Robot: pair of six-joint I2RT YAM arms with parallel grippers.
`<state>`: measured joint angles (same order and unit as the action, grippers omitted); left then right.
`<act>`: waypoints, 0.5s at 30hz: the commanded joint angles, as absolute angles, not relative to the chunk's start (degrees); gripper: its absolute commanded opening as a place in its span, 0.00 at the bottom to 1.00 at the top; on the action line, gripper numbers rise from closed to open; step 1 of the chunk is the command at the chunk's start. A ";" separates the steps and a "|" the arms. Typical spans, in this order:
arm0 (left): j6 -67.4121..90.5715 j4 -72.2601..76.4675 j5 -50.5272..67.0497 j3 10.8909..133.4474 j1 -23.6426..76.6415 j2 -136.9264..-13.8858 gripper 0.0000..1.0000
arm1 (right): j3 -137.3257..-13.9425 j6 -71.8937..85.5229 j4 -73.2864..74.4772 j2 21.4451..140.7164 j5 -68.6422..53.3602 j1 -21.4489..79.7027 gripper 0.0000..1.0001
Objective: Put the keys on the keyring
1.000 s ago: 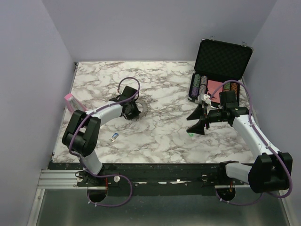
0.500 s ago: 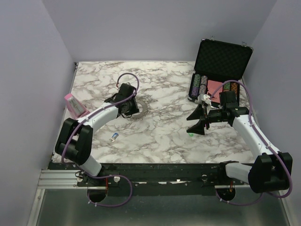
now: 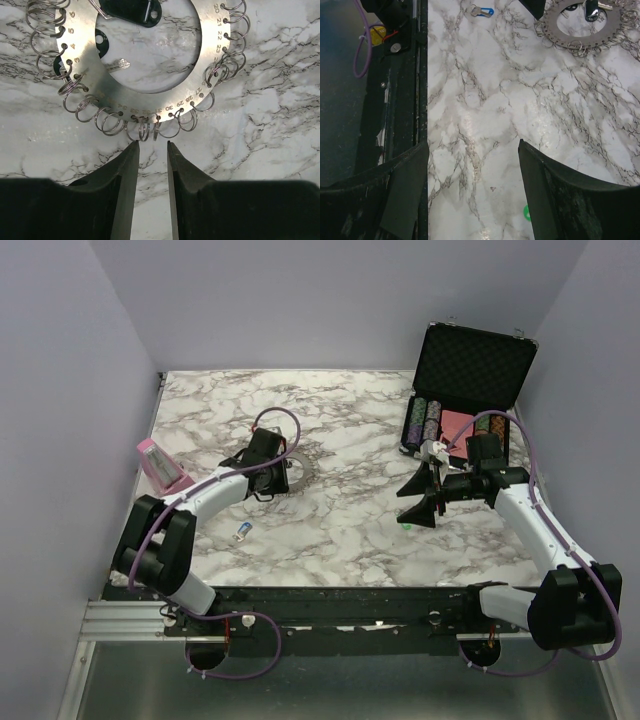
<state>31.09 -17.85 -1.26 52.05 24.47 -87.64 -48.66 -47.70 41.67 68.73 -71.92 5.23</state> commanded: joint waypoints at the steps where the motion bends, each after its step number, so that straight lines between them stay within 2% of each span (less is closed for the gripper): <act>1: 27.95 -17.84 1.67 54.93 23.91 -90.52 0.35 | -48.60 -48.87 42.80 68.12 -74.09 5.10 0.80; 15: 27.42 -22.15 1.23 61.34 23.82 -96.68 0.29 | -48.78 -49.22 43.07 68.38 -74.09 5.10 0.80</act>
